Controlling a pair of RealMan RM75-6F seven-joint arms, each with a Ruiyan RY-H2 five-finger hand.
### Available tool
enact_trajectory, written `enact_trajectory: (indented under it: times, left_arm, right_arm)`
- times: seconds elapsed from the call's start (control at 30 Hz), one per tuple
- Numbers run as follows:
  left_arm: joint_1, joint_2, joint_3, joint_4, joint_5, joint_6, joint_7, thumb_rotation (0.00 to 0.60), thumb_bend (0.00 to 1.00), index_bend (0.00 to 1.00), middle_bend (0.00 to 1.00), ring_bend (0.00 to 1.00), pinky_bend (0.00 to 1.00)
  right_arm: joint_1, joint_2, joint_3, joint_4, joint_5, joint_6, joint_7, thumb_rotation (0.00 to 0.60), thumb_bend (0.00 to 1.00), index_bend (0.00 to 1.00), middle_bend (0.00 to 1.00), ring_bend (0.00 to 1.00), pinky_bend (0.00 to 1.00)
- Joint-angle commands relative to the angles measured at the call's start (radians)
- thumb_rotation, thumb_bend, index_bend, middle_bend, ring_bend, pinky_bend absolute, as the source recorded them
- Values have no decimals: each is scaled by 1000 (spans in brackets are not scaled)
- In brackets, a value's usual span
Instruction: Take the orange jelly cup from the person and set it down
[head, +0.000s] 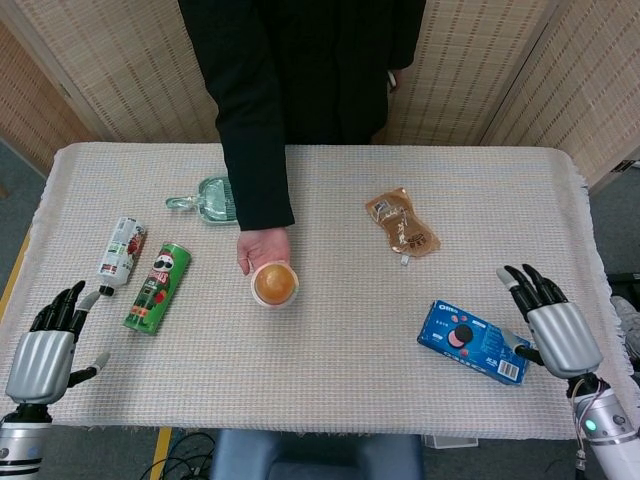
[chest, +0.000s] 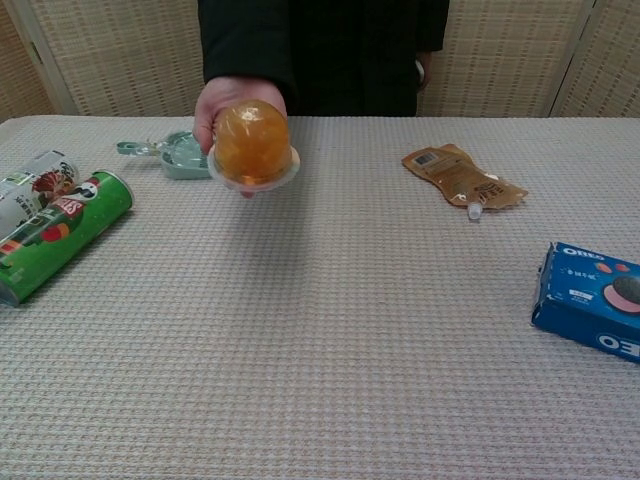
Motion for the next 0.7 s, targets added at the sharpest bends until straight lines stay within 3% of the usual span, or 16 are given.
enact_trajectory:
  times: [0.03, 0.2, 0.4, 0.57, 0.7]
  left_arm:
    - [4, 1, 2, 0, 2, 6, -4, 600, 224, 143, 48, 97, 219]
    - [15, 6, 11, 0, 4, 12, -11, 600, 223, 143, 48, 97, 219]
    - [37, 21, 18, 0, 5, 37, -23, 600, 223, 143, 48, 97, 219]
    - [48, 32, 28, -5, 5, 39, -28, 600, 224, 143, 48, 97, 219]
    - [56, 43, 26, -5, -3, 46, -36, 600, 223, 143, 48, 97, 219]
  right_arm:
    - [66, -10, 11, -28, -45, -66, -6, 600, 324, 0, 73, 18, 150]
    - [200, -47, 50, -57, -66, -209, -5, 600, 284, 0, 73, 18, 150]
    - [371, -135, 122, -56, -22, -382, -20, 600, 38, 0, 73, 18, 150]
    - [502, -235, 177, -2, 41, -501, -23, 600, 34, 0, 73, 18, 150]
    - [595, -310, 210, 59, 86, -569, -41, 600, 107, 0, 73, 18, 150]
